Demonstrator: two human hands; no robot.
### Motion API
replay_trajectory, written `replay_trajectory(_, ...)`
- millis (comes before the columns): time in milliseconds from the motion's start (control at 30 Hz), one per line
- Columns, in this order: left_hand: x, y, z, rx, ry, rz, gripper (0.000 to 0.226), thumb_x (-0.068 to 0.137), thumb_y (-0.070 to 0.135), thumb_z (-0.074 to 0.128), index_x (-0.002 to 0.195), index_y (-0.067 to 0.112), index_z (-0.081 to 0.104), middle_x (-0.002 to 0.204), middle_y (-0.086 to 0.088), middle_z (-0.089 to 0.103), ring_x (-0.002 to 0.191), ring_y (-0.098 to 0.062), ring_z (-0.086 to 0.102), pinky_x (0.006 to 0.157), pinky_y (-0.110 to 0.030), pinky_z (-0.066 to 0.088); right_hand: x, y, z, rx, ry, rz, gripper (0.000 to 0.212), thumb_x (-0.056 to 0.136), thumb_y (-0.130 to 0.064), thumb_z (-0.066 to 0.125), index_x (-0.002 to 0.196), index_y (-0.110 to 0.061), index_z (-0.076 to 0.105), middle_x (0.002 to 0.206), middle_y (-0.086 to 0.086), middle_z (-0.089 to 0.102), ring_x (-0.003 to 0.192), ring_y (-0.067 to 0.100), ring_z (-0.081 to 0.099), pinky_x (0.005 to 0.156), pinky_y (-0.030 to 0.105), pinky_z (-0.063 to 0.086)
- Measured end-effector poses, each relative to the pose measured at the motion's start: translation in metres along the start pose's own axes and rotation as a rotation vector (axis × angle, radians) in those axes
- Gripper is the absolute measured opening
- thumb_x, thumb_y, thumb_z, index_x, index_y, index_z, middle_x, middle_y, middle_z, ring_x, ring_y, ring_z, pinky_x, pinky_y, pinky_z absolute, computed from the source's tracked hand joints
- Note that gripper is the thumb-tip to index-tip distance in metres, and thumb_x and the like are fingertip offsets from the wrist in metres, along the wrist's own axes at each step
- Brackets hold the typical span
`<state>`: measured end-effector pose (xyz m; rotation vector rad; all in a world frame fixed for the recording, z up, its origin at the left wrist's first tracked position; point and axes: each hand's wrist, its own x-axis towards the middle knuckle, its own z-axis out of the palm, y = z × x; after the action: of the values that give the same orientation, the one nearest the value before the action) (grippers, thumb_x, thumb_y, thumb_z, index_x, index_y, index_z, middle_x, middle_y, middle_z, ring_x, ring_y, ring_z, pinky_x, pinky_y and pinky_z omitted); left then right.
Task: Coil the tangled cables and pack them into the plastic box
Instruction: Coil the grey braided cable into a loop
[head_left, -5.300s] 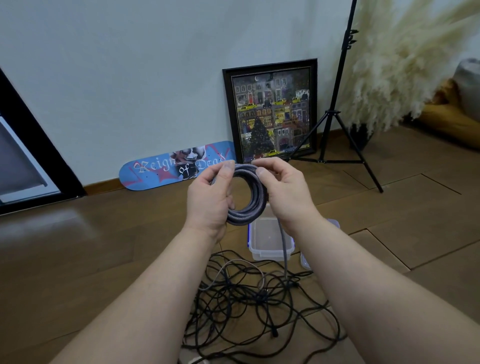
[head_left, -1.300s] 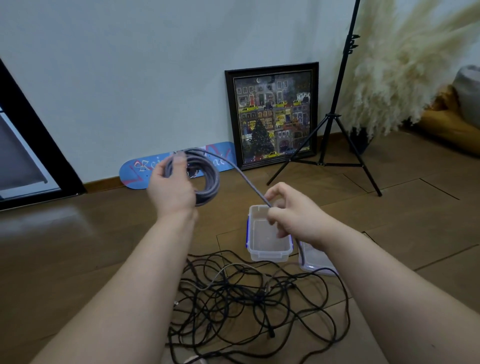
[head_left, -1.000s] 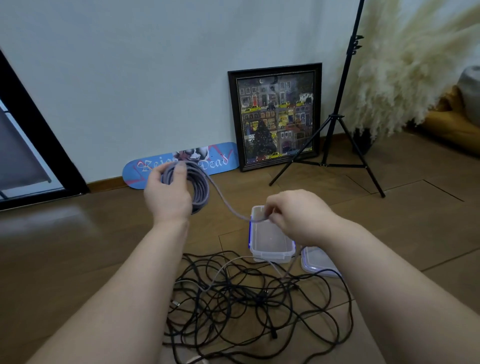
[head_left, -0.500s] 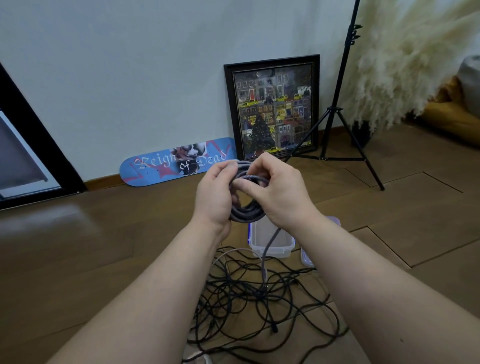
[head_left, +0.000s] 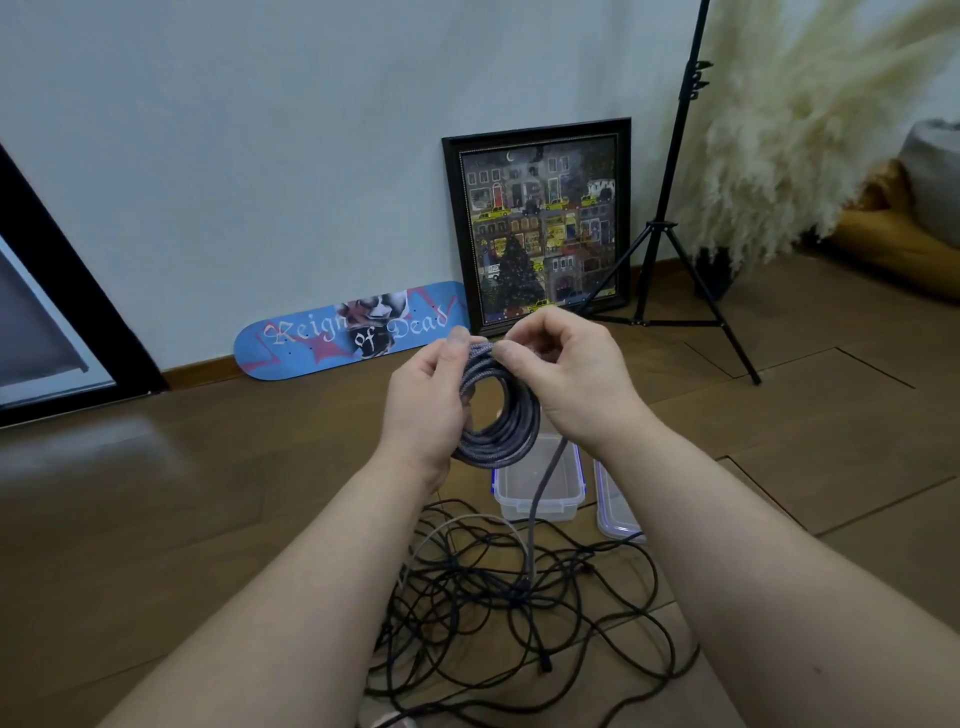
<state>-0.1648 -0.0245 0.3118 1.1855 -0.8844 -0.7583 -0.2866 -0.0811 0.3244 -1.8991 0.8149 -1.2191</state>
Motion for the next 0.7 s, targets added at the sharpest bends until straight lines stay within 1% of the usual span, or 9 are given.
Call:
replay_trajectory(100, 0.000, 0.000, 0.001, -0.010, -0.047, 0.015, 0.023, 0.099, 0.030, 0.052, 0.093, 0.013, 0.066, 0.049, 0.011, 0.044, 0.042, -0.005, 0.029, 0.044, -0.023, 0.026, 0.002, 0.005, 0.001, 0.132, 0.067, 0.062, 0.013, 0.082, -0.016, 0.077, 0.077, -0.011, 0.066, 0.075, 0.006, 0.064, 0.069, 0.014, 0.055, 0.066, 0.031, 0.048)
replay_trajectory(167, 0.002, -0.002, 0.001, -0.008, -0.015, 0.031, 0.018, 0.098, 0.025, 0.055, 0.096, 0.011, 0.066, 0.049, 0.013, 0.047, 0.042, -0.003, 0.034, 0.045, -0.020, 0.030, 0.002, 0.010, 0.002, 0.188, 0.072, 0.091, 0.012, 0.084, -0.014, 0.074, 0.074, -0.014, 0.067, 0.079, 0.009, 0.065, 0.072, 0.015, 0.057, 0.071, 0.034, 0.049)
replay_trajectory(233, 0.003, -0.004, 0.001, -0.016, 0.052, 0.038, 0.017, 0.098, 0.023, 0.057, 0.089, 0.014, 0.068, 0.048, 0.013, 0.046, 0.042, -0.003, 0.037, 0.047, -0.021, 0.031, 0.000, 0.018, 0.003, 0.081, 0.080, 0.049, 0.012, 0.088, -0.012, 0.069, 0.079, -0.020, 0.068, 0.087, 0.005, 0.064, 0.079, 0.014, 0.060, 0.079, 0.037, 0.052)
replay_trajectory(267, 0.005, -0.004, 0.001, -0.028, 0.080, 0.038, 0.020, 0.098, 0.025, 0.057, 0.083, 0.016, 0.068, 0.047, 0.012, 0.042, 0.041, -0.005, 0.033, 0.046, -0.024, 0.028, -0.001, 0.020, 0.003, -0.004, 0.075, 0.004, 0.010, 0.090, -0.012, 0.066, 0.088, -0.020, 0.070, 0.095, 0.003, 0.063, 0.087, 0.014, 0.062, 0.085, 0.038, 0.052)
replay_trajectory(333, 0.007, -0.001, 0.001, -0.064, 0.123, 0.037, 0.025, 0.098, 0.027, 0.057, 0.076, 0.018, 0.066, 0.046, 0.010, 0.034, 0.041, -0.008, 0.026, 0.047, -0.027, 0.022, -0.006, 0.016, 0.002, -0.149, 0.001, -0.086, 0.031, 0.090, -0.013, 0.063, 0.120, -0.017, 0.065, 0.118, 0.001, 0.059, 0.107, 0.013, 0.059, 0.097, 0.037, 0.048)
replay_trajectory(400, 0.011, 0.001, 0.000, -0.098, 0.143, 0.031, 0.027, 0.098, 0.028, 0.058, 0.074, 0.017, 0.064, 0.046, 0.009, 0.032, 0.041, -0.008, 0.025, 0.046, -0.026, 0.020, -0.013, 0.009, 0.001, -0.274, -0.176, -0.150, 0.069, 0.084, -0.024, 0.071, 0.146, -0.020, 0.040, 0.143, 0.000, 0.044, 0.129, 0.011, 0.046, 0.109, 0.031, 0.039)
replay_trajectory(500, 0.010, 0.002, 0.000, -0.118, 0.139, 0.007, 0.026, 0.097, 0.029, 0.058, 0.075, 0.018, 0.065, 0.047, 0.008, 0.033, 0.040, -0.008, 0.025, 0.043, -0.023, 0.023, -0.018, 0.005, 0.005, -0.449, -0.357, -0.149, 0.112, 0.070, -0.043, 0.081, 0.155, -0.027, 0.010, 0.160, -0.003, 0.015, 0.144, 0.014, 0.028, 0.112, 0.033, 0.035)
replay_trajectory(600, 0.006, 0.004, 0.001, -0.165, 0.102, -0.019, 0.026, 0.097, 0.029, 0.058, 0.075, 0.018, 0.065, 0.051, 0.003, 0.029, 0.041, -0.009, 0.023, 0.041, -0.022, 0.024, -0.019, 0.006, 0.006, -0.470, -0.353, -0.098, 0.125, 0.064, -0.046, 0.085, 0.154, -0.035, 0.000, 0.159, -0.005, 0.016, 0.138, 0.021, 0.038, 0.104, 0.042, 0.043)
replay_trajectory(700, 0.006, 0.006, 0.000, -0.186, 0.066, -0.020, 0.025, 0.098, 0.027, 0.057, 0.076, 0.018, 0.064, 0.055, 0.001, 0.026, 0.042, -0.009, 0.022, 0.041, -0.023, 0.024, -0.020, 0.006, 0.008, -0.442, -0.277, -0.130, 0.122, 0.061, -0.044, 0.088, 0.155, -0.029, 0.012, 0.155, -0.005, 0.031, 0.136, 0.017, 0.040, 0.105, 0.041, 0.042)
